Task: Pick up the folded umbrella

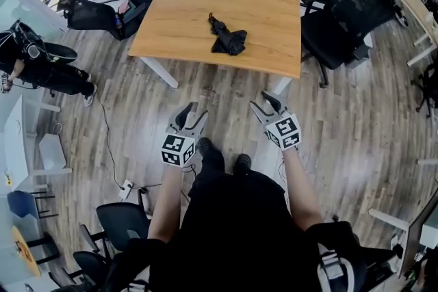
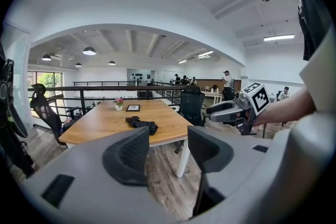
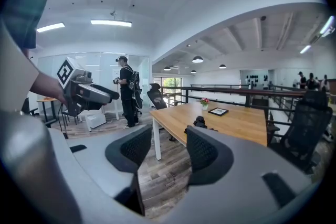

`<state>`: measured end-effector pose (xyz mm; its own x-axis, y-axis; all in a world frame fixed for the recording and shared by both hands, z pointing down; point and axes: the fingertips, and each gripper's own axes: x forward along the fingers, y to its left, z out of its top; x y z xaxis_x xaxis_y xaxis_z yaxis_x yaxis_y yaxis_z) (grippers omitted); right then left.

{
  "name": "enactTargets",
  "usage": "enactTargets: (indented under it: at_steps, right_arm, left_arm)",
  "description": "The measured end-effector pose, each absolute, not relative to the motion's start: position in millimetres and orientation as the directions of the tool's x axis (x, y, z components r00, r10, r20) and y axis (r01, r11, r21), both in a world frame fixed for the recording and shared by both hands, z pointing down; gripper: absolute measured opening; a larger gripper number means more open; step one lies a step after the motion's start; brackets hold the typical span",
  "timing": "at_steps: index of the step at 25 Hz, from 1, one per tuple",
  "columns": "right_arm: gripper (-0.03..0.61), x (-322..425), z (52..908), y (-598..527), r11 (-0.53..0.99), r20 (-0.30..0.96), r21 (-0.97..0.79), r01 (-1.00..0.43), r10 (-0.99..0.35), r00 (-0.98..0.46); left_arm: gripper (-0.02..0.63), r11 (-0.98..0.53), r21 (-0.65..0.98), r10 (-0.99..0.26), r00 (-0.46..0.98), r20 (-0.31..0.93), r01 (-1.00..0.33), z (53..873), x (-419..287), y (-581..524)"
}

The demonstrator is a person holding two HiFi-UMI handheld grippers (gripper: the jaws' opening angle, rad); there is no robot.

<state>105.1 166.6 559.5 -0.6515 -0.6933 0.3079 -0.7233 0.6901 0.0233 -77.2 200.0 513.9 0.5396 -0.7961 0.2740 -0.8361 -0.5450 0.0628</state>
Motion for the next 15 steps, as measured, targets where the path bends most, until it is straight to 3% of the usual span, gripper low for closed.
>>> enactTargets:
  at_steps: [5, 15]
  right_arm:
    - [0.288, 107.8, 559.6, 167.5, 0.680, 0.299, 0.024, -0.733, -0.704, -0.644]
    - [0.301, 109.4, 562.6, 164.0, 0.667, 0.301, 0.006, -0.745, -0.712, -0.635]
  left_arm:
    - [0.253, -0.543, 0.067, -0.797, 0.539, 0.272, -0.837, 515.2, -76.0, 202.0]
    - [0.288, -0.518, 0.081, -0.815, 0.520, 0.257, -0.852, 511.8, -88.5, 198.5]
